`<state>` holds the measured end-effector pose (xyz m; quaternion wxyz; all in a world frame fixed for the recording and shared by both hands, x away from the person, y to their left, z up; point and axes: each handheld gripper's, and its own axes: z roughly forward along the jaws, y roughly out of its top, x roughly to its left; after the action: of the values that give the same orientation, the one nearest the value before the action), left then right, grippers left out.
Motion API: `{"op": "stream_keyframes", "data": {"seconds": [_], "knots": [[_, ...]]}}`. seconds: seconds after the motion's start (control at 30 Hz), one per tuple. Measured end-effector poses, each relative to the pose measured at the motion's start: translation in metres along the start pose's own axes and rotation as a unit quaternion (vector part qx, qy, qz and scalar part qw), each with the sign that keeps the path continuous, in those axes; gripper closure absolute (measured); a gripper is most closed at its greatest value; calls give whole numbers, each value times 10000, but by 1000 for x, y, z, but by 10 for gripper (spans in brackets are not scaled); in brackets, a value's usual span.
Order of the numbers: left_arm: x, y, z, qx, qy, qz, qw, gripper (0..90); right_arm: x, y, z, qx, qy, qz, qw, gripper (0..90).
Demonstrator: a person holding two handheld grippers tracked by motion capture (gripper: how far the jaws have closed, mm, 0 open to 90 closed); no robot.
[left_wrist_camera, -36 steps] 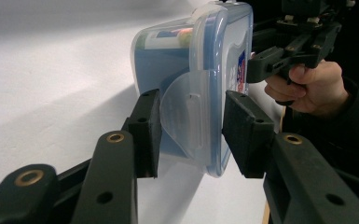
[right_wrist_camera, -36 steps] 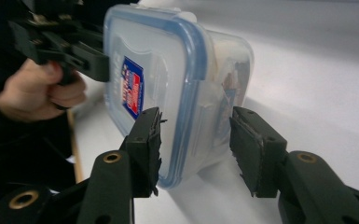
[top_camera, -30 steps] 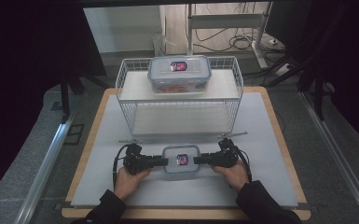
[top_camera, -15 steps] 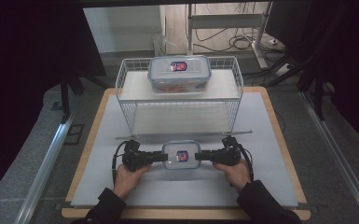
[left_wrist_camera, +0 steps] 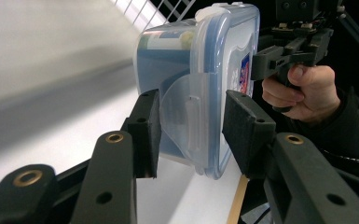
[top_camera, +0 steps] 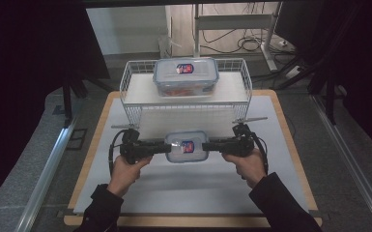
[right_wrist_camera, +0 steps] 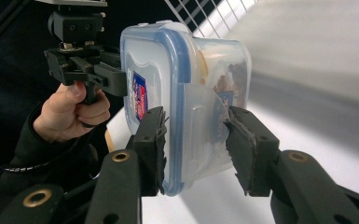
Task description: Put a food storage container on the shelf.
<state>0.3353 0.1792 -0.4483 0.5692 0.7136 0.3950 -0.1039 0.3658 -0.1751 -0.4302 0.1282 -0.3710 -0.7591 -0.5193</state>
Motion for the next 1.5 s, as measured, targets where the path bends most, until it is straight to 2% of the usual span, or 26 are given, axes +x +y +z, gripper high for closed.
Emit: {"op": "stream_keyframes", "data": {"seconds": [0.03,0.2,0.23,0.3,0.33,0.4,0.43,0.57,0.6,0.67,0.8,0.83,0.87,0.97,1.1,1.27,1.5], "knots": [[0,0,0,0,0,0,10000,578,0,0,0,0,0,0,10000,582],[-10,26,-9,-89,-23,167,9998,577,15,27,-10,-125,-24,-202,9997,583],[-10,26,-9,-89,-23,167,9998,578,16,30,-12,-134,-25,-220,9997,582],[-14,36,-12,-140,-44,183,9997,578,19,36,-14,-164,-35,-251,9995,583],[-16,40,-14,-163,-53,192,9997,578,24,45,-17,-186,-40,-269,9995,583],[-20,49,-17,-220,-49,179,9996,578,26,48,-19,-197,-37,-271,9994,583],[-23,57,-19,-220,-51,175,9996,578,29,58,-22,-228,-33,-306,9993,583],[-28,71,-24,-254,-40,195,9995,578,34,70,-26,-282,-28,-302,9991,583],[-31,78,-26,-262,9,225,9994,578,37,78,-28,-327,-10,-333,9989,583],[-33,83,-28,-270,14,237,9994,577,38,80,-28,-315,-17,-333,9989,583],[-37,100,-32,-321,71,266,9991,575,42,97,-32,-396,30,-326,9987,583],[-37,100,-32,-321,71,266,9991,575,42,100,-32,-403,38,-324,9987,583],[-38,109,-35,-345,81,267,9990,575,42,103,-32,-412,59,-323,9986,583],[-39,119,-36,-352,76,310,9989,575,43,112,-34,-461,66,-321,9984,583],[-40,127,-36,-378,93,314,9987,575,43,120,-36,-516,83,-321,9981,583],[-42,142,-37,-360,140,313,9988,573,39,130,-38,-609,144,-202,9978,583],[-42,160,-41,-423,145,304,9985,573,43,148,-41,-663,110,-180,9976,581]]}}
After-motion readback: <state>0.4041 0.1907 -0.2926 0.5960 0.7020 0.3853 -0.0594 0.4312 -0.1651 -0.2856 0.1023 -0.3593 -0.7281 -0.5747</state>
